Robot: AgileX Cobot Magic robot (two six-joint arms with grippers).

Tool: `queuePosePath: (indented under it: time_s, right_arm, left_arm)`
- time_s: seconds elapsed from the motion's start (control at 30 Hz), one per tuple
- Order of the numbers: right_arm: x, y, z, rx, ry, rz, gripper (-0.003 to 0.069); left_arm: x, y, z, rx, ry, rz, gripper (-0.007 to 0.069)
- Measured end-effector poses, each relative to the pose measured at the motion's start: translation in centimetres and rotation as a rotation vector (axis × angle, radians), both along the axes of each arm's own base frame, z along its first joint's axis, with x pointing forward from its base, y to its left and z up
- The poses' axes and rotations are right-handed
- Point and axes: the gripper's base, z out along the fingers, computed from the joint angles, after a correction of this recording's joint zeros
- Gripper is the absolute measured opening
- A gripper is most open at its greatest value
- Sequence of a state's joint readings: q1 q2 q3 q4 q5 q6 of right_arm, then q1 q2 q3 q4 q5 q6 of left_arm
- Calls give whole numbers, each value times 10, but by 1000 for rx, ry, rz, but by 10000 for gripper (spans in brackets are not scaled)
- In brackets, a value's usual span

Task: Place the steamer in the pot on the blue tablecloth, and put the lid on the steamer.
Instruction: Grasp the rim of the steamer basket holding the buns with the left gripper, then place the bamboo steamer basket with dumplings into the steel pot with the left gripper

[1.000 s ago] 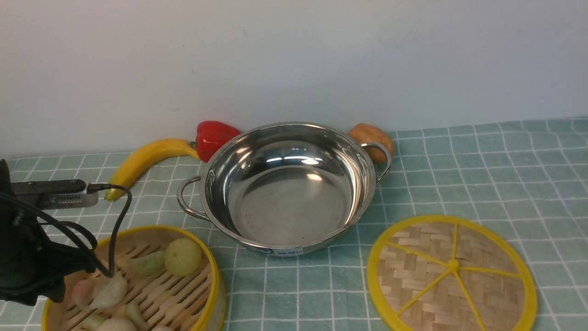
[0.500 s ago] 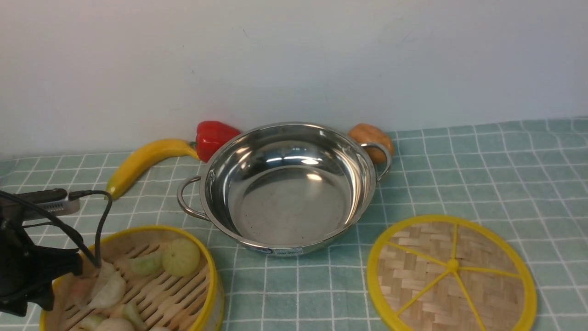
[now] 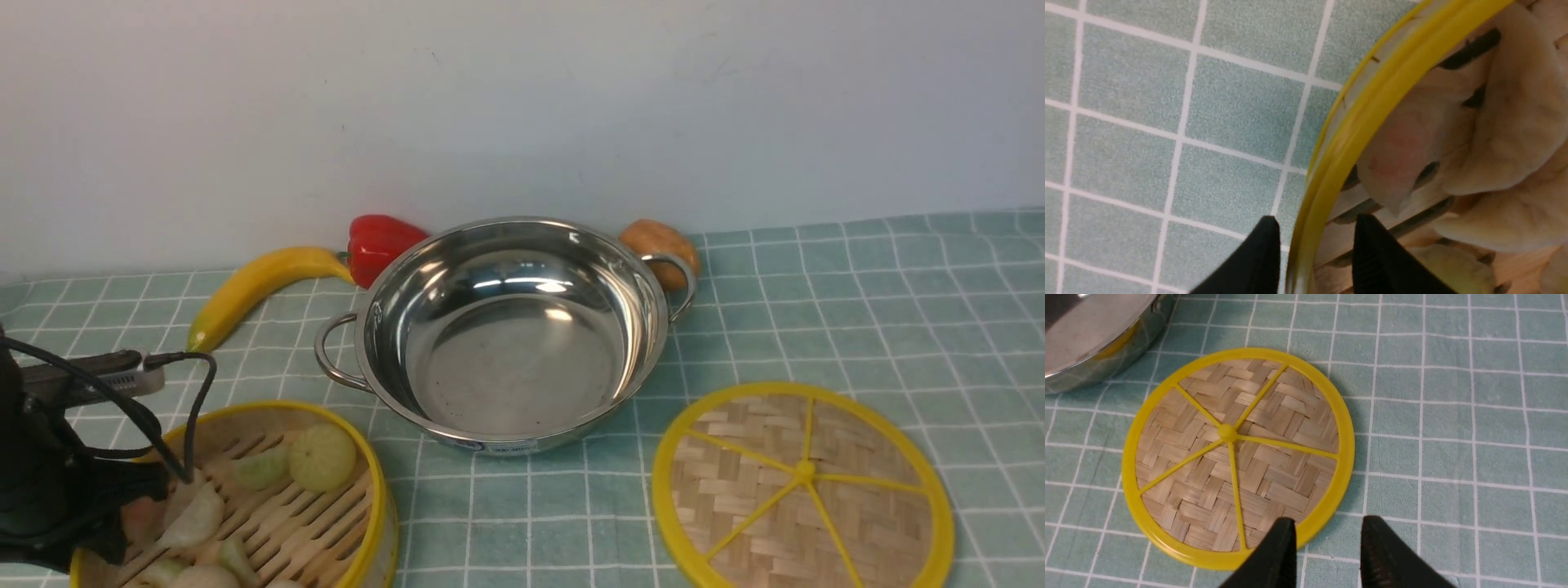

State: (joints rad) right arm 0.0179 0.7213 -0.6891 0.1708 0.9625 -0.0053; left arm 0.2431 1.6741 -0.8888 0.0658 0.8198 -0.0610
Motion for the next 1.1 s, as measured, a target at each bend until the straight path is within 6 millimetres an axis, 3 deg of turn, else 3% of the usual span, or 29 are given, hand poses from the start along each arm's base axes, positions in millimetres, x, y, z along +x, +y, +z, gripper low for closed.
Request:
queuePosePath:
  time_s: [0.07,0.23,0.57,0.7,0.83,0.87,0.93,1.03,1.07,1.1]
  right_arm:
    - [0,0,0,0,-1,0,242]
    - [0,0,0,0,-7,-1,242]
    - [1,0,1,6,-7,-5,242]
    - [1,0,1,6,-7,-5,242]
    - [1,0,1,7,-7,-5,242]
    - [1,0,1,7,-7,-5,242]
    - [1,0,1,7,-7,-5,242]
    - [1,0,1,7,-7,-5,242]
    - [1,0,1,7,-7,-5,242]
    - [1,0,1,7,-7,-5,242]
  left_arm:
    - [1,0,-5,-3,13,-1,225]
    - [2,2,-8,10,17,-16,41]
    - [1,3,-4,23,22,-30,36]
    - [5,7,14,51,25,-42,34]
    - [15,24,54,106,19,-63,36]
    - [16,25,56,108,19,-61,37]
    - [22,34,86,136,4,-82,39]
    - [29,39,110,154,-26,-89,39]
    - [36,41,131,173,-78,-92,39]
    - [37,41,134,175,-86,-93,39]
